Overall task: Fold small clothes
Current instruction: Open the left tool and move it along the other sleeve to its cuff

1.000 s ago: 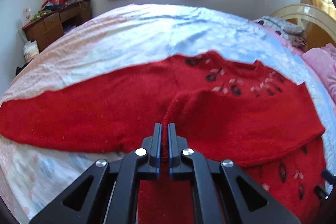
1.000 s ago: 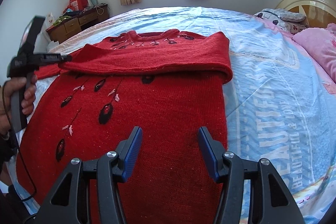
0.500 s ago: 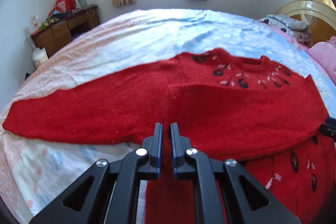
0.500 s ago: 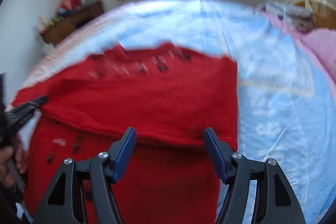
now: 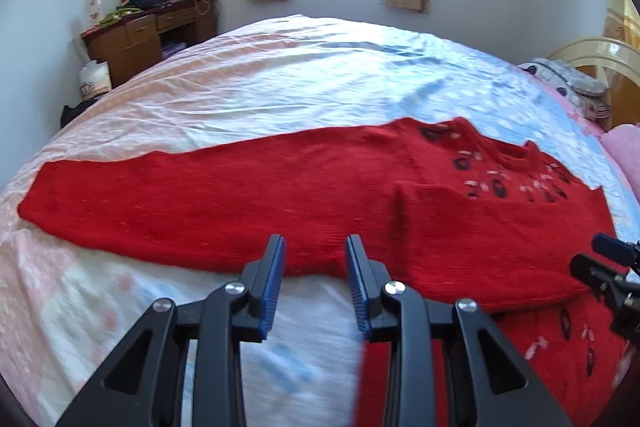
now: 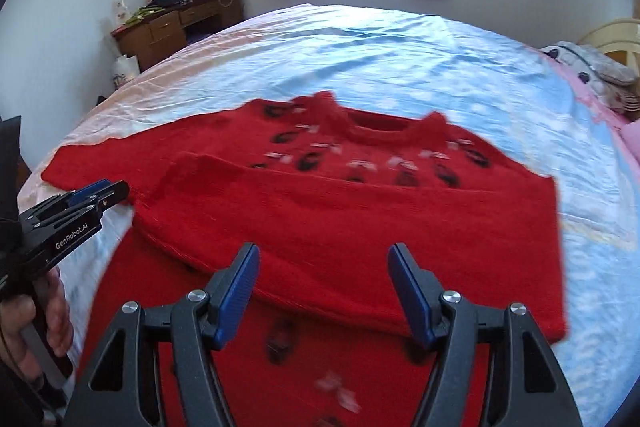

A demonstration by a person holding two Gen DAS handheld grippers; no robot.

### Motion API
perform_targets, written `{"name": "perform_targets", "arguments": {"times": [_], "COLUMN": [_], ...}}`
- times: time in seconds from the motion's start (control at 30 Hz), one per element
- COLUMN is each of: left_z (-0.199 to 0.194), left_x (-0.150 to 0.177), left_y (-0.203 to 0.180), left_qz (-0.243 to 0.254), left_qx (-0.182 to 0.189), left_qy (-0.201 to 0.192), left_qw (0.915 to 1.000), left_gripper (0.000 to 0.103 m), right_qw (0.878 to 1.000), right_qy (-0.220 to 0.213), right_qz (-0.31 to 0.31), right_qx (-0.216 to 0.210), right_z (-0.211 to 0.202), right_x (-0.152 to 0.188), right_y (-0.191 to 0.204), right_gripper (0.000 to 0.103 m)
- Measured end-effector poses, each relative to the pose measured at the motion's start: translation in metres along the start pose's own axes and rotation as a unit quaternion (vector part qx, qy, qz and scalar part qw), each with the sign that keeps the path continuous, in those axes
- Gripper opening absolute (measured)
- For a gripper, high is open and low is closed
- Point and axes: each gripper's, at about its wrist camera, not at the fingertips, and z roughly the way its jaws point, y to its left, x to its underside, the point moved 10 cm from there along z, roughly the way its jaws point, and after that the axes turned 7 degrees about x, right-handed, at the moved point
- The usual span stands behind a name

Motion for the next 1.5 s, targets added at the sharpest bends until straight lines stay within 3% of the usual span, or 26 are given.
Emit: {"name": "perform_targets", "arguments": {"times": [0.1,0.17,0.23,0.33,0.43,0.57,0.67,0.73,0.83,1.13,1.23,1.5], "left_z": [0.001,-0.001,-0.005,-0.011,-0.014,-0.019,-0.021,-0.019,-0.018,-0.013,-0.013,-0.027], "left_x": [0.002,0.006,0.008,0.01,0.01,0.01,0.011,0.012,0.012,0.018,0.018,0.0], "left_y": [0.016,0.027,0.037,0.052,0.065,0.083,0.095,0.105,0.117,0.156,0.172,0.228], "left_qz": [0.007,0.016,0.027,0.037,0.038,0.034,0.034,0.031,0.024,0.012,-0.002,-0.06], "left_qx": [-0.029,-0.053,-0.073,-0.092,-0.098,-0.108,-0.117,-0.123,-0.13,-0.16,-0.164,-0.184], "left_qy": [0.007,0.008,0.01,0.007,0.011,0.013,0.016,0.02,0.025,0.041,0.043,0.027], "left_qw": [0.9995,0.9984,0.9969,0.9951,0.9944,0.9935,0.9925,0.9917,0.9909,0.9862,0.9855,0.9807], "left_gripper": [0.045,0.054,0.061,0.068,0.069,0.069,0.071,0.072,0.072,0.078,0.089,0.09], "right_qw": [1.0,0.998,0.998,0.997,0.996,0.995,0.996,0.995,0.994,0.994,0.993,0.993], "right_qy": [0.002,0.049,0.026,0.02,-0.011,0.04,0.023,0.023,0.003,-0.024,-0.033,-0.041], "right_qz": [-0.019,-0.042,-0.062,-0.077,-0.083,-0.049,-0.064,-0.068,-0.099,-0.104,-0.114,-0.111], "right_qx": [-0.007,-0.026,-0.007,-0.021,-0.02,-0.073,-0.059,-0.074,-0.04,-0.028,-0.02,-0.026], "right_z": [0.016,0.035,0.033,0.022,0.017,0.043,0.046,0.044,0.046,0.043,0.042,0.04], "right_x": [-0.001,0.016,0.016,0.014,-0.003,-0.002,-0.003,0.0,0.003,0.005,0.007,0.008], "right_y": [0.029,0.054,0.062,0.078,0.09,0.113,0.126,0.139,0.149,0.152,0.155,0.154], "right_gripper": [0.067,0.067,0.068,0.068,0.068,0.068,0.069,0.069,0.069,0.069,0.069,0.069]}}
